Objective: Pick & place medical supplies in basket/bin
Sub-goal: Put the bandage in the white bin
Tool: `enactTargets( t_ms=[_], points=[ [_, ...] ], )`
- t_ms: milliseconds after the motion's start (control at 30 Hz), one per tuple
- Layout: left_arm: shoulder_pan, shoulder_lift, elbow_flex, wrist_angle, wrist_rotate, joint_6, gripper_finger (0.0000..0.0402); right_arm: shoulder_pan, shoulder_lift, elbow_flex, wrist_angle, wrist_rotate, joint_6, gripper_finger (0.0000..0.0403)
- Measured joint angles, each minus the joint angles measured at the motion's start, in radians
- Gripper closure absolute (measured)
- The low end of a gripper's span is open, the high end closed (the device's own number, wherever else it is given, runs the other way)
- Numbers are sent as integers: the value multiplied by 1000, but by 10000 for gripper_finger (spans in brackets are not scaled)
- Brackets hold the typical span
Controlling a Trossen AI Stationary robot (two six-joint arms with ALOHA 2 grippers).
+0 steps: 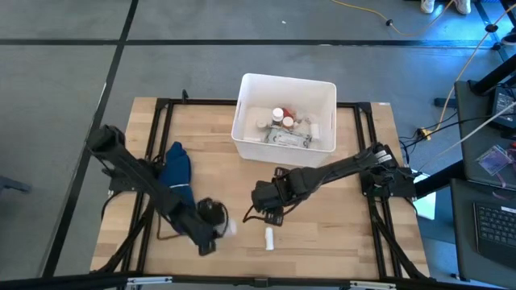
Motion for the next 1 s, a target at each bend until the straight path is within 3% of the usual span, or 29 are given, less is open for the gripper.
enactTargets(
  t_ms=[133, 333, 433, 567, 667, 867, 1000],
  points=[
    [72, -143, 0, 48, -54, 91, 267, 34, -27, -48, 2, 6, 100, 169],
    [213, -351, 1, 273, -190, 385, 268, 82, -54, -51, -18, 10, 206, 169],
    [303, -420, 2, 433, -265, 562, 269, 103, -78, -51, -25, 12, 244, 169],
    [455, -455, 16, 581, -265, 790, 269, 115, -115, -51, -25, 33, 303, 169],
    [589, -429, 85, 555, -229, 850, 269, 115, -147, -51, -29, 87, 354, 169],
    [832, -273, 269, 383, 87, 891, 269, 107, -191, -50, -37, 159, 440, 169],
    [938, -145, 384, 221, 190, 935, 270, 94, -193, -50, -55, 187, 499, 169]
  ],
)
